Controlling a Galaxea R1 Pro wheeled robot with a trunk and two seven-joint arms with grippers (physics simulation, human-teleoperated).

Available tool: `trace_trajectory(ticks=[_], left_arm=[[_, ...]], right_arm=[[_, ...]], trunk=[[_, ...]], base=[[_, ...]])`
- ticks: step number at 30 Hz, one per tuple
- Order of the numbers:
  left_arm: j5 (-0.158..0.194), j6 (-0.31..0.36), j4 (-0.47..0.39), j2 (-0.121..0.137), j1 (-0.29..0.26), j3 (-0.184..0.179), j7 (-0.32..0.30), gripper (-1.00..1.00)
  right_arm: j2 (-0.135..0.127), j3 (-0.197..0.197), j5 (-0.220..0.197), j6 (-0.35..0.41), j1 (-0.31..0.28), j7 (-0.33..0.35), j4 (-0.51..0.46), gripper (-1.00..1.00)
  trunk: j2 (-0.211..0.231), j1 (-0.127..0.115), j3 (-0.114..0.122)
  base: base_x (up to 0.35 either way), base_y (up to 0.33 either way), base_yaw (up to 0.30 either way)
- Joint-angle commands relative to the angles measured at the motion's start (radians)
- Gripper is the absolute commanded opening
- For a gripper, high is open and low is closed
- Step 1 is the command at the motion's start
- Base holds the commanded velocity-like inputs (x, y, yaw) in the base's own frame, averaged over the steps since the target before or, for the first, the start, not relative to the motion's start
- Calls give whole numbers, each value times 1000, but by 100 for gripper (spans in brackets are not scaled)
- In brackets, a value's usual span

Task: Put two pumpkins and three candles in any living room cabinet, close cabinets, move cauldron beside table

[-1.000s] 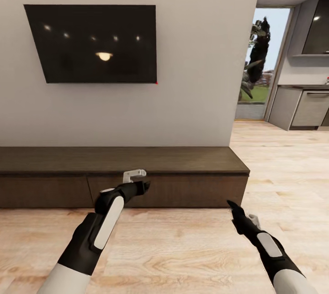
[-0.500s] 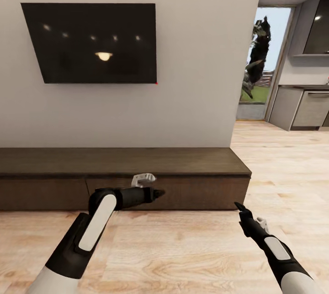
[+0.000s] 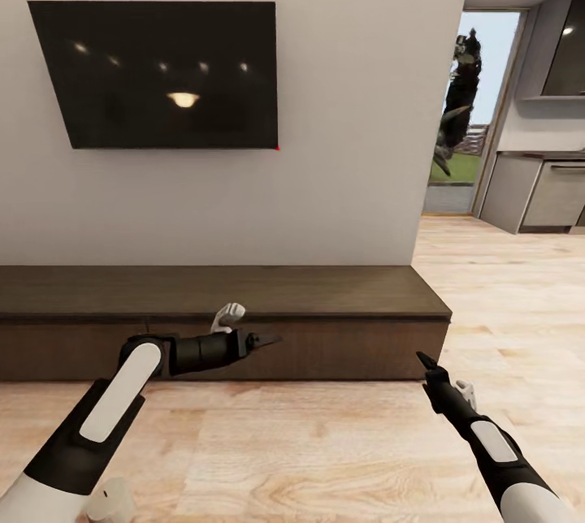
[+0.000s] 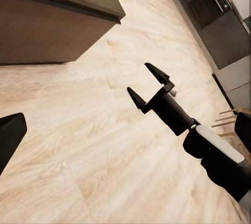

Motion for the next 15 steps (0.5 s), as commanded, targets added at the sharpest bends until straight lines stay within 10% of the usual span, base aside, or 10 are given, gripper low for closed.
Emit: trace_trajectory(ticks=[1,15], left_arm=[[-2,2,0,1,-1,-1,-4,100],[9,2,-2,2,-1,2,-8,100]], right_arm=[[-1,-5,-7,11,-1,2,0,100],[3,-5,-7,3,-1,13,0,100]], trunk=[[0,0,-1],[0,0,-1]], base=[[7,-1,0],[130,-20,0]])
